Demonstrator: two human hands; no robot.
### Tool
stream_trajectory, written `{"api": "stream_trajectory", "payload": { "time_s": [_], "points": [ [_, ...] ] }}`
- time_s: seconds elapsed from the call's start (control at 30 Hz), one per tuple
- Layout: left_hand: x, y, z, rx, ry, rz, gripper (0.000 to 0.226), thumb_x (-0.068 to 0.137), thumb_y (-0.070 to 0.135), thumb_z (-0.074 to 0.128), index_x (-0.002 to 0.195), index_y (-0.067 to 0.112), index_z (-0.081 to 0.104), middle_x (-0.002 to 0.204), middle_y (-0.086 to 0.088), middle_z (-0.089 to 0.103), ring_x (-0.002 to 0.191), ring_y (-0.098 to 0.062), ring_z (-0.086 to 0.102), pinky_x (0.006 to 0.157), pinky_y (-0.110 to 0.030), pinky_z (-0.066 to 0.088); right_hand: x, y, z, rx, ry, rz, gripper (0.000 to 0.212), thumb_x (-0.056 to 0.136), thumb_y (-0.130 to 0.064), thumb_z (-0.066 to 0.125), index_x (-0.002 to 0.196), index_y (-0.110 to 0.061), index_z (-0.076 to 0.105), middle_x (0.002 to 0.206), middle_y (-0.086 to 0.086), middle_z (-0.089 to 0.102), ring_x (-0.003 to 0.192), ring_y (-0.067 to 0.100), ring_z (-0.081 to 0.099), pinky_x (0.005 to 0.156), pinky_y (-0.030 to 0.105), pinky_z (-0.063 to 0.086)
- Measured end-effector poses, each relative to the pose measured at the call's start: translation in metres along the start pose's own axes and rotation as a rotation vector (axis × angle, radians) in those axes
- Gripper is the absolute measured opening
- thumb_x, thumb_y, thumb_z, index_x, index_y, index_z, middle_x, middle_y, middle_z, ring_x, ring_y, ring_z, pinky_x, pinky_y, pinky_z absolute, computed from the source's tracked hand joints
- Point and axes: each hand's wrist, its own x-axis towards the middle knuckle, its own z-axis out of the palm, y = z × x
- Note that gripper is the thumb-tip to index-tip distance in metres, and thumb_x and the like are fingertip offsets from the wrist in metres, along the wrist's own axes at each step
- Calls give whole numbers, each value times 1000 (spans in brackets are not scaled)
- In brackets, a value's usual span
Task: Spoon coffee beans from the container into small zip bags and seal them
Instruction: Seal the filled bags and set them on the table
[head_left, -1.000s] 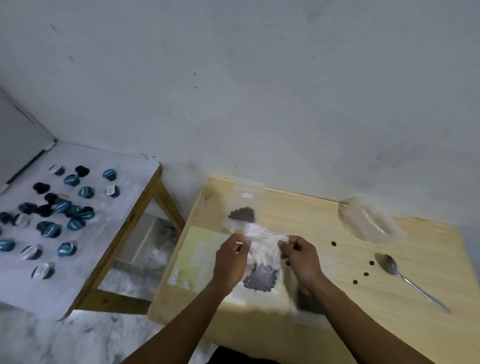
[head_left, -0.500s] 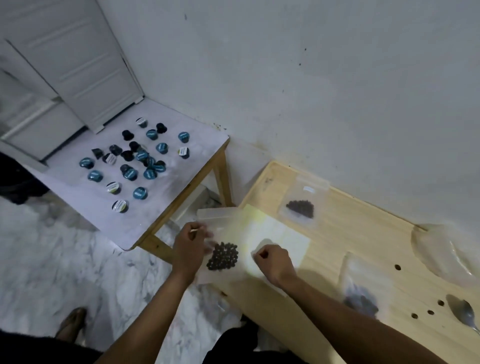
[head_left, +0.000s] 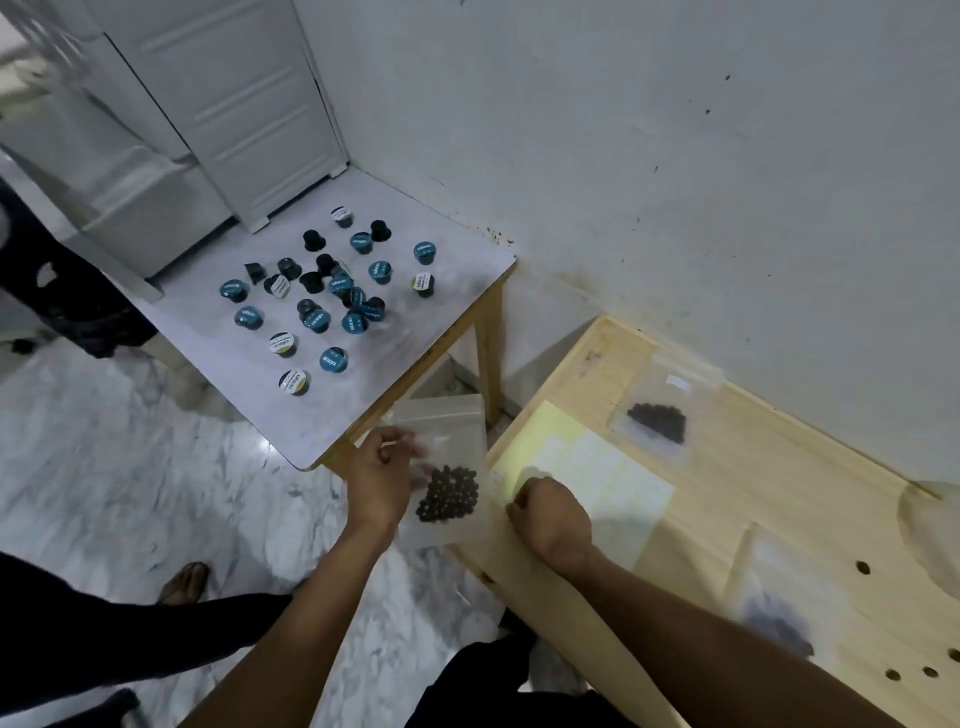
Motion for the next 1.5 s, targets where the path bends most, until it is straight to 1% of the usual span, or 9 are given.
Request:
{"api": "stream_trajectory", "payload": {
  "time_s": [0.33, 0.57, 0.63, 0.77, 0.9, 1.03, 1.27, 1.43, 1.5],
  "points": [
    [-7, 16, 46, 129, -147, 124, 9, 100, 17, 54, 97, 16, 62, 92, -7, 71, 75, -25, 73, 65, -32, 60, -7, 38, -52, 501, 64, 129, 18, 87, -15, 64, 76, -2, 60, 78, 16, 69, 65, 16, 57, 66, 40, 53],
    [-27, 24, 113, 126, -359, 169, 10, 100, 14, 53, 101, 9, 61, 86, -8, 70, 61, -15, 68, 59, -27, 58, -34, 86, -114, 734, 340, 83, 6, 87, -14, 70, 82, -16, 68, 66, -8, 56, 67, 14, 56, 72, 36, 50],
    [-36, 27, 134, 136, -416, 191, 9, 100, 14, 53, 100, 10, 61, 83, -7, 70, 57, -12, 66, 56, -25, 57, -45, 94, -131, 776, 415, 94, 9, 88, -13, 70, 80, -17, 68, 62, -15, 54, 63, 8, 52, 68, 26, 45],
    [-55, 27, 172, 281, -472, 338, 10, 98, 20, 57, 90, 20, 63, 82, -3, 70, 71, -17, 65, 68, -35, 57, -63, 99, -155, 803, 507, 89, 6, 86, -17, 74, 81, -15, 72, 62, -15, 59, 57, -3, 50, 59, 12, 40],
    [-80, 30, 201, 335, -558, 410, 13, 97, 23, 56, 87, 20, 63, 76, -6, 65, 72, -16, 62, 66, -30, 55, -75, 100, -167, 788, 603, 122, 7, 84, -14, 74, 79, -10, 72, 70, -7, 67, 59, -4, 54, 58, 8, 41],
    [-102, 36, 219, 355, -612, 459, 12, 97, 20, 57, 88, 14, 63, 76, -8, 62, 61, -3, 54, 52, -11, 41, -83, 107, -173, 752, 682, 156, 7, 83, -16, 75, 77, -13, 72, 76, -3, 72, 65, 2, 60, 59, 9, 44],
    [-118, 36, 232, 309, -696, 449, 9, 97, 22, 57, 93, 18, 63, 96, -6, 65, 86, -14, 61, 59, -5, 41, -93, 115, -182, 735, 732, 195, 8, 85, -15, 73, 78, -15, 71, 73, -6, 69, 63, -4, 59, 58, 7, 43],
    [-121, 38, 235, 293, -771, 433, 9, 97, 25, 57, 94, 21, 64, 96, 3, 69, 95, -13, 63, 76, -19, 44, -95, 118, -184, 749, 760, 197, 10, 84, -19, 75, 83, -16, 66, 70, -5, 65, 59, -2, 55, 56, 9, 41],
    [-120, 39, 236, 274, -788, 417, 10, 97, 23, 55, 92, 23, 63, 95, 4, 70, 97, -15, 63, 80, -25, 46, -95, 118, -184, 769, 771, 214, 25, 81, -25, 78, 93, -18, 57, 73, -2, 61, 60, 2, 53, 56, 11, 39]
  ]
}}
